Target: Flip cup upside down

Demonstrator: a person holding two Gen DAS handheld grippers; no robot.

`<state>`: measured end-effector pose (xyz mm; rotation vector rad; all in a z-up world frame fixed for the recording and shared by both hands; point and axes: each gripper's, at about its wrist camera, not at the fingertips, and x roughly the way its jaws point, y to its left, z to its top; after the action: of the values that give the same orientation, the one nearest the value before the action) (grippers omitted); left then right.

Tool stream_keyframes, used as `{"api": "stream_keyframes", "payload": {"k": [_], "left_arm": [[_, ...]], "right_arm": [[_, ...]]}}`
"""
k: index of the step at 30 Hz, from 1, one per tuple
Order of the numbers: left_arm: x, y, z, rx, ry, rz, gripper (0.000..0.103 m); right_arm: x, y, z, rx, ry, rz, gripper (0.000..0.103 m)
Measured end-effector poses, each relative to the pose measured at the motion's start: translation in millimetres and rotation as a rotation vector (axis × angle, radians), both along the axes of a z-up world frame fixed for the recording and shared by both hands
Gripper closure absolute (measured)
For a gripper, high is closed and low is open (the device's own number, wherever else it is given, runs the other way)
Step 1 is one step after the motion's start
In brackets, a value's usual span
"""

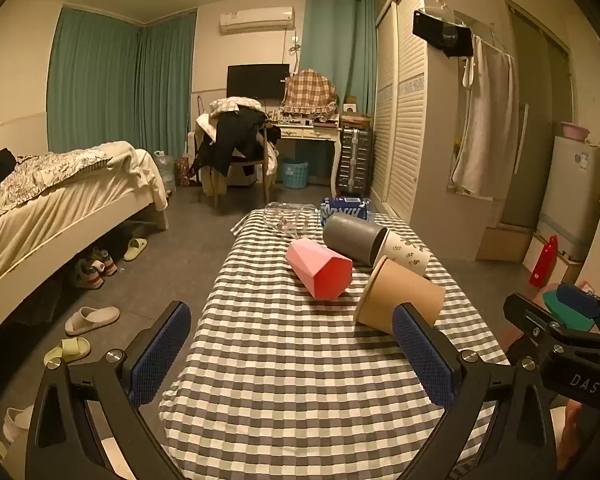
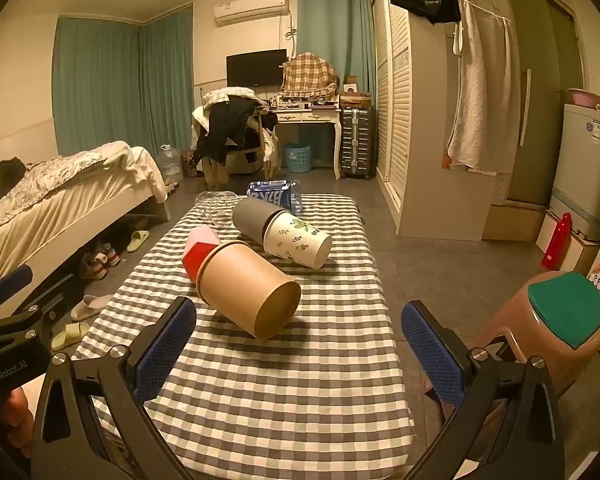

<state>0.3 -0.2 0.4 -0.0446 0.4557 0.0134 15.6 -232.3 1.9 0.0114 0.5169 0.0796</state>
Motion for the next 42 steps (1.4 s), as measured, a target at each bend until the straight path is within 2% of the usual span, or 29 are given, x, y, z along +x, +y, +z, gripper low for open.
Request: {"api": "stream_keyframes", "payload": {"k": [42], "left_arm": [[-0.4,2.2,-2.2,-0.003,-0.005,-0.006,0.000]], "right_arm": [[-1.9,6.1,0.1,0.003,0.000,0.005,0.000]]}}
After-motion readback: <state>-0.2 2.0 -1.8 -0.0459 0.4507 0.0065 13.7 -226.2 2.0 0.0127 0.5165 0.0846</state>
